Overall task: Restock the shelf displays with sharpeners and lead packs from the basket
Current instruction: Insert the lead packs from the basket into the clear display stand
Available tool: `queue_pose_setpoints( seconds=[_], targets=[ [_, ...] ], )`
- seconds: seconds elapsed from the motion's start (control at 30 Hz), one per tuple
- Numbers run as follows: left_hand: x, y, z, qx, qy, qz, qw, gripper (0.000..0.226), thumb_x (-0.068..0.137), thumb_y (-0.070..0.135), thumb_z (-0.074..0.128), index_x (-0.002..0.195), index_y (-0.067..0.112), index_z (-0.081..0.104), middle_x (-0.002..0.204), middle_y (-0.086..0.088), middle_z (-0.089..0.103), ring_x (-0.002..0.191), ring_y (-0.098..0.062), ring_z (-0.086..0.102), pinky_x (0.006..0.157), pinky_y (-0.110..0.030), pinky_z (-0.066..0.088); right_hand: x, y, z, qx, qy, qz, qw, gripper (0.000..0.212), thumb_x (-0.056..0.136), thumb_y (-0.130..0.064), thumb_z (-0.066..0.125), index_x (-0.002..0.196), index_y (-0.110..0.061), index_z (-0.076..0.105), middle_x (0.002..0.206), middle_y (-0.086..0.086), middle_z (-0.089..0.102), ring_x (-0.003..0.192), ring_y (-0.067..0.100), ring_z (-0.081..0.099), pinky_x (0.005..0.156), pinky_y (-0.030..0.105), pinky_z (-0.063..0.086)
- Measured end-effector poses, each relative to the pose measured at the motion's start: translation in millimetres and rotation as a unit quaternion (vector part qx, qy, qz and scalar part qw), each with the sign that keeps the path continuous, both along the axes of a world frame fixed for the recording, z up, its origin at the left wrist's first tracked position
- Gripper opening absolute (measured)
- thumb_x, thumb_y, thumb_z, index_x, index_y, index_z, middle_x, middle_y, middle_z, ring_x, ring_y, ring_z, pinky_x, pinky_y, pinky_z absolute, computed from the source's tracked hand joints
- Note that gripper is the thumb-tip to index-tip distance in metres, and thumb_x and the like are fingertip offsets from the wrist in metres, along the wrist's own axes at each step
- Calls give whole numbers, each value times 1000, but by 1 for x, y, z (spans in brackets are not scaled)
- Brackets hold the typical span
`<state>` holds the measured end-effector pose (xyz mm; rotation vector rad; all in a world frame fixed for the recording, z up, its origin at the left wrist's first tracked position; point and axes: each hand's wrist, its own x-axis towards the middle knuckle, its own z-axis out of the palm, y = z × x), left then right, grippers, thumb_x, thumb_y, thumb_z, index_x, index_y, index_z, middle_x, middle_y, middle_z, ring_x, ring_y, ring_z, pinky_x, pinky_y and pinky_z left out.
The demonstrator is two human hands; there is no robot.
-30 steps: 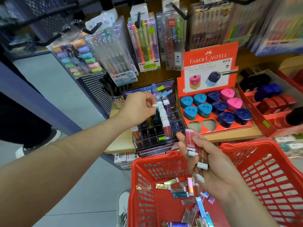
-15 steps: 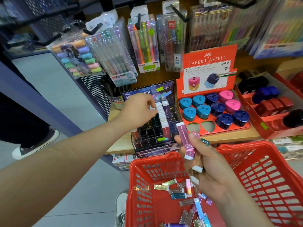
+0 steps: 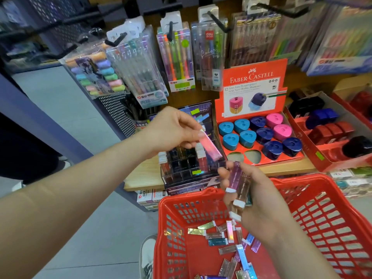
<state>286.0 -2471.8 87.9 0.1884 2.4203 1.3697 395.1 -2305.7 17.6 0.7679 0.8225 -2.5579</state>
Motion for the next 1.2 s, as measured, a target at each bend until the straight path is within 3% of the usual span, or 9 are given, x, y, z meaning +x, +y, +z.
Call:
queue_pose_setpoints(
  seconds=[0.07,0.17,0.33,0.4,0.6,0.8,1.1,1.17,1.2],
  targets=[
    [-3,-4,0,-81,84,12,993,3,79,13,76,79,13,73,64,-5,71,58,-13,66,66,-27,59,0,6,-1,-48,-27,-31,998,28,88,-17,53,112,-8,65,94,10,72,67,16,62,52,23,47],
    [-2,-3,-10,-155,138,-15,978,5,79,20,77,77,17,73,61,1,69,57,-8,66,67,-25,58,2,12,-1,-92,-42,-65,993,33,77,-6,52,107,-4,65,92,13,72,77,21,66,63,30,56],
    [4,1,-27,-238,204,-59,948,8,80,28,76,80,21,73,65,17,62,62,6,59,61,-4,43,8,13,-2,-87,-35,-61,994,20,97,-5,46,108,-1,62,101,19,73,87,29,74,61,36,61],
    [5,1,-31,-257,225,-71,937,9,81,30,74,82,22,73,66,17,60,63,6,58,61,-4,41,9,13,-2,-59,-26,-55,996,21,96,-6,49,112,-2,62,103,18,73,89,29,74,61,35,61],
    [9,3,-42,-293,268,-132,908,16,85,33,70,91,18,72,80,5,71,76,-10,65,75,-30,53,12,14,1,4,-11,-31,999,27,82,-15,62,108,-7,67,88,9,75,64,16,72,43,18,52],
    [12,3,-53,-315,312,-175,879,18,87,33,67,91,16,68,84,2,64,80,-18,60,75,-36,51,13,14,-1,83,37,9,996,29,78,-24,65,100,-5,64,82,9,71,44,7,49,32,14,35],
    [11,6,-59,-326,294,-184,880,24,80,32,74,91,18,58,92,4,56,84,-17,56,74,-33,47,16,14,4,147,104,82,980,34,84,-7,62,118,-5,64,100,14,73,58,10,49,42,17,32],
    [9,8,-50,-307,259,-168,900,18,79,30,76,88,21,64,90,6,58,81,-11,55,75,-31,48,16,14,6,161,119,98,975,36,84,-6,62,119,0,61,101,16,73,59,11,51,42,18,31],
    [9,11,-42,-254,226,-146,929,12,80,28,75,85,20,68,84,7,61,75,-7,56,73,-29,49,16,14,7,164,127,104,973,36,83,-5,62,118,1,60,100,16,73,59,11,51,42,18,31]
  ],
)
